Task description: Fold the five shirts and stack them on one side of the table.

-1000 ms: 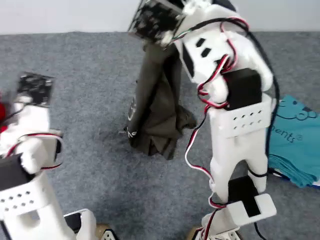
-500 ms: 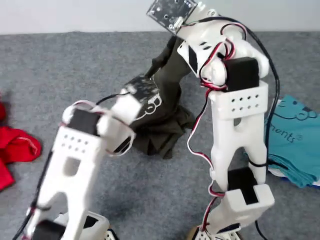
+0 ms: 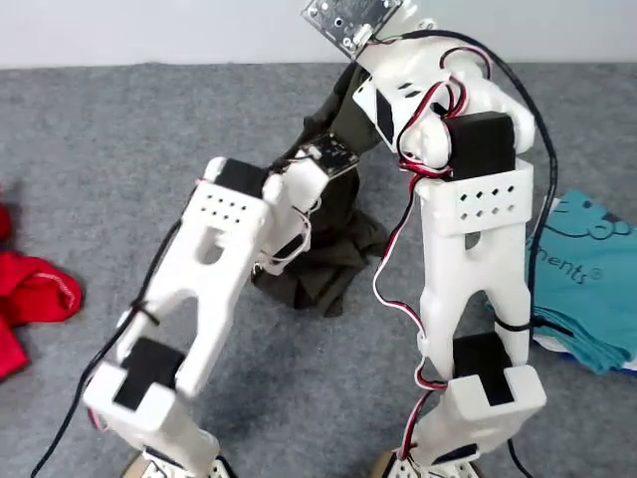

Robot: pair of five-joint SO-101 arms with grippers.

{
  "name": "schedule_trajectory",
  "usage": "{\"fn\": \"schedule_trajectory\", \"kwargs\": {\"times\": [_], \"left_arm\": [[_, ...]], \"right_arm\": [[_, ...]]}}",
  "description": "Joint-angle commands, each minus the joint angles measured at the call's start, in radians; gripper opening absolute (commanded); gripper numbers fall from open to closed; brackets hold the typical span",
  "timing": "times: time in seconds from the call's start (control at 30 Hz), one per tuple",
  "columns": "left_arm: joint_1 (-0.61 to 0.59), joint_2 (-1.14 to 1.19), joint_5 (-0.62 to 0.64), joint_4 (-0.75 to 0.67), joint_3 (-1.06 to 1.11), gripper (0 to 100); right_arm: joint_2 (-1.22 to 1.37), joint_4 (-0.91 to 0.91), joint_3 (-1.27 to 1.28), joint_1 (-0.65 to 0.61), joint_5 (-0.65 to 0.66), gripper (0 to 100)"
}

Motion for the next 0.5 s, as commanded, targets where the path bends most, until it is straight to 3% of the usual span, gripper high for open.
{"fn": "schedule_trajectory", "kwargs": {"times": [0.0,0.47], "left_arm": [[0.023,0.063,0.000,-0.018,-0.113,19],[0.017,0.420,0.044,-0.014,-0.417,10]], "right_arm": [[-0.002,0.002,-0.012,0.013,-0.011,0.9],[0.005,-0.004,-0.006,0.051,-0.011,0.9]]}}
